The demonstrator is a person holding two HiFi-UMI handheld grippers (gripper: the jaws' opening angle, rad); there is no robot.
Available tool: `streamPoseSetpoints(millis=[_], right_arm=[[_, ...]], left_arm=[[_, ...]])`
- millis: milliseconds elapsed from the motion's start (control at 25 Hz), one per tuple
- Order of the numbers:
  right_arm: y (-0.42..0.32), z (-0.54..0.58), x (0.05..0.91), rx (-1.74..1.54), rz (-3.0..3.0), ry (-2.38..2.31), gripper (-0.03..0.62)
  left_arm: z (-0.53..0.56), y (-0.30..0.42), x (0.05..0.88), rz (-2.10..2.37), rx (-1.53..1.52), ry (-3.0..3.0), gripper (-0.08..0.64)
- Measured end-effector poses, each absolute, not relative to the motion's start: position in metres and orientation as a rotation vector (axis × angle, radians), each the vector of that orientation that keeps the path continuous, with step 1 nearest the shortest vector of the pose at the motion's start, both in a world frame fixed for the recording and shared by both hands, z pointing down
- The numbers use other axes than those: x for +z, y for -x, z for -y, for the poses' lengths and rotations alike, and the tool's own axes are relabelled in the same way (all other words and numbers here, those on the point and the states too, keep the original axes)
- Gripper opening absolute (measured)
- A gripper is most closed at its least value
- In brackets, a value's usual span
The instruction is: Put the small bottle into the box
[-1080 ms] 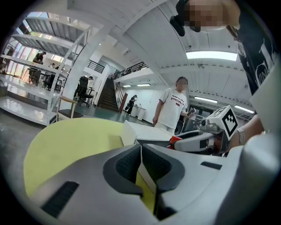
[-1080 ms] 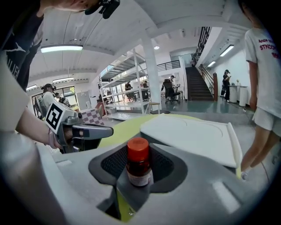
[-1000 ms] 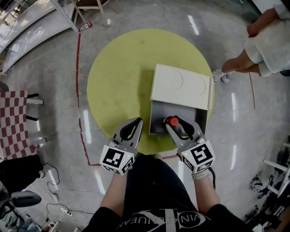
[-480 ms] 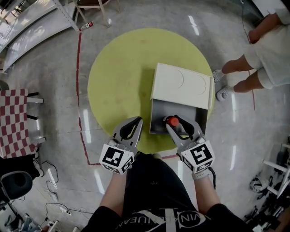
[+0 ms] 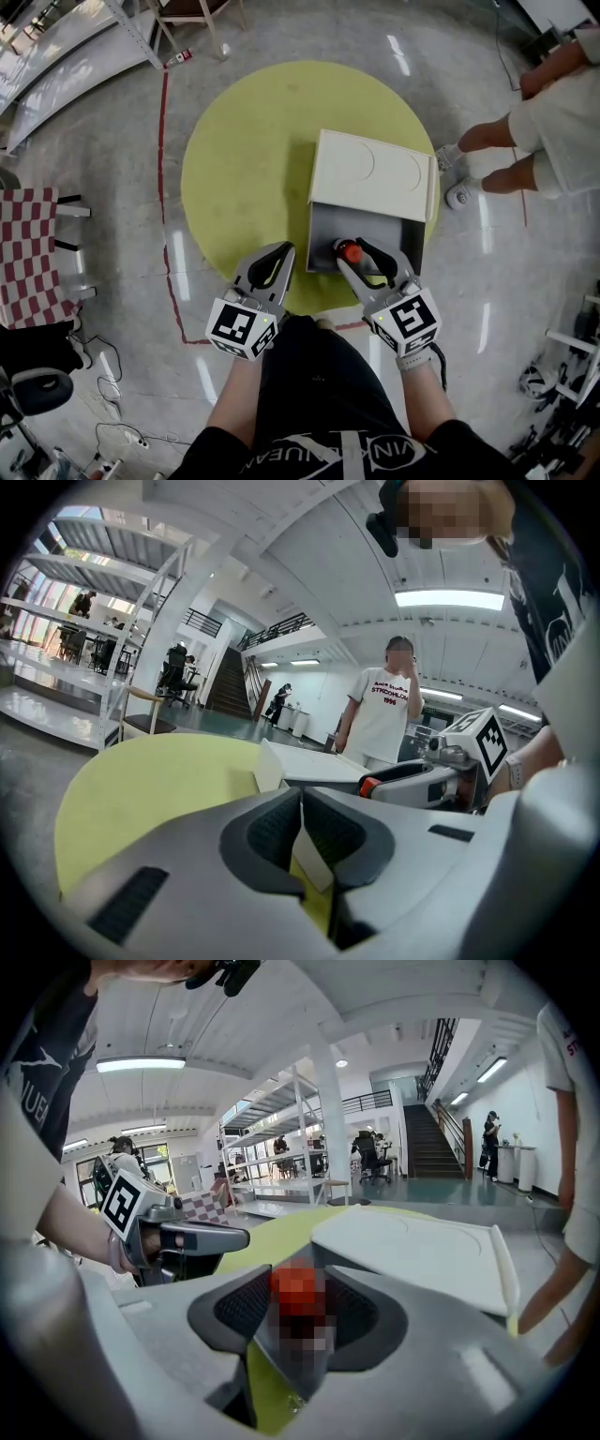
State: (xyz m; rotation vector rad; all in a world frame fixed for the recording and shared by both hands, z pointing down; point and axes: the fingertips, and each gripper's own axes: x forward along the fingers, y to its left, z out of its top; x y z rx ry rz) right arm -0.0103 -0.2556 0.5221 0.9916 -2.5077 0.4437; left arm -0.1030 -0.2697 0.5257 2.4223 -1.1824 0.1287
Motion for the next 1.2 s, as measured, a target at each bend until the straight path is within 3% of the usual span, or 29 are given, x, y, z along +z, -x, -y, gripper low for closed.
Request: streamPoseSetpoints(millis=[1200], right_arm=[[-0.027, 0.233, 0.471, 0.518, 2.626, -1.180, 0.141]], left_arm=[[0.235, 0.094, 0.484, 1.244, 0.102, -2.461, 0.015]])
